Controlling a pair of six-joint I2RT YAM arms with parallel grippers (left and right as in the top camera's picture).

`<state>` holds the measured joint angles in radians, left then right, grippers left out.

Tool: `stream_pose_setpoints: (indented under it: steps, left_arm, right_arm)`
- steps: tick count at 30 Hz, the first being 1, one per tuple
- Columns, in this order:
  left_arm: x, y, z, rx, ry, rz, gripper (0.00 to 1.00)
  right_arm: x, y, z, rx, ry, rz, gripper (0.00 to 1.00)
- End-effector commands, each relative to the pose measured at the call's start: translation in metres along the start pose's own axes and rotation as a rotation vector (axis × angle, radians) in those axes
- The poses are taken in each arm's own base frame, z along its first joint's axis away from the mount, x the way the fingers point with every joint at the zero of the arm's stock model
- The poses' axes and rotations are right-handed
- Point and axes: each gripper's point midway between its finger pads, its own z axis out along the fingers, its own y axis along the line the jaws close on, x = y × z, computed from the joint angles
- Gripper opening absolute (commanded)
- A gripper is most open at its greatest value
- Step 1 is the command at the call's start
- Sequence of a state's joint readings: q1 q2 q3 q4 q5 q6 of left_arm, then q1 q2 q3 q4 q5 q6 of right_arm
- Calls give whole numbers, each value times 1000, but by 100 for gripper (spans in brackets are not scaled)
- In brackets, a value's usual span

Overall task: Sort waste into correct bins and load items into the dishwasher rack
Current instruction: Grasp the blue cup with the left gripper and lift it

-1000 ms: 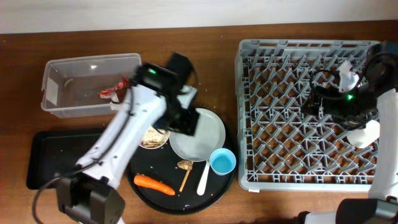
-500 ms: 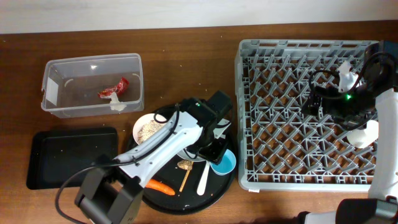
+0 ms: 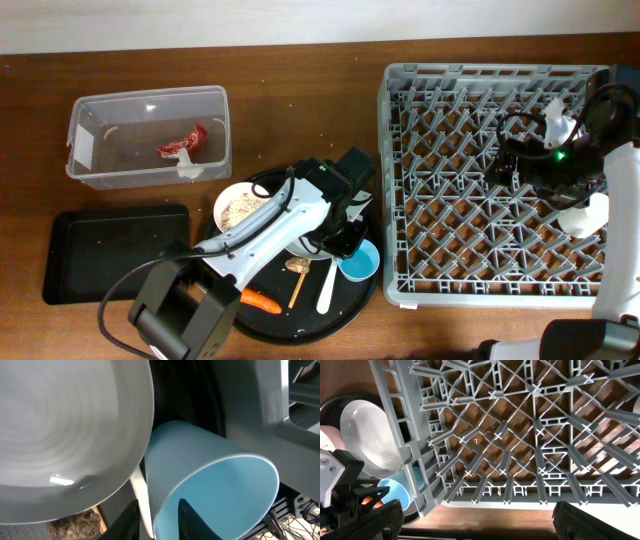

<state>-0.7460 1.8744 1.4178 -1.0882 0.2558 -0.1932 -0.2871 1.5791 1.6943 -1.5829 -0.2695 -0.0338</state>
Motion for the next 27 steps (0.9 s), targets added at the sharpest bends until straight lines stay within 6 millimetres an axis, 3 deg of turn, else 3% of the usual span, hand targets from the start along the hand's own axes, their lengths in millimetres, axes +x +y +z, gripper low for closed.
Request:
stream_pose_setpoints:
  steps: [1, 6, 12, 17, 19, 23, 27]
  left_arm:
    - [5, 0, 11, 6, 28, -5, 22]
    - [4, 1, 11, 5, 27, -9, 2]
    - [-5, 9, -11, 9, 8, -38, 0]
    - [-23, 28, -80, 18, -72, -33, 1]
    - [-37, 34, -118, 89, -158, -52, 0]
    - [-63, 21, -196, 447, -397, 29, 0]
    - [-68, 14, -250, 763, -556, 120, 0]
  right_arm:
    - [0, 0, -4, 17, -16, -9, 98]
    - [0, 0, -4, 16, -17, -10, 98]
    - [0, 0, -4, 16, -15, -9, 98]
    - [2, 2, -4, 8, -8, -8, 98]
    - [2, 8, -4, -29, -8, -32, 98]
    - [4, 54, -12, -298, -39, -226, 98]
    - [11, 97, -32, -571, -105, -416, 98]
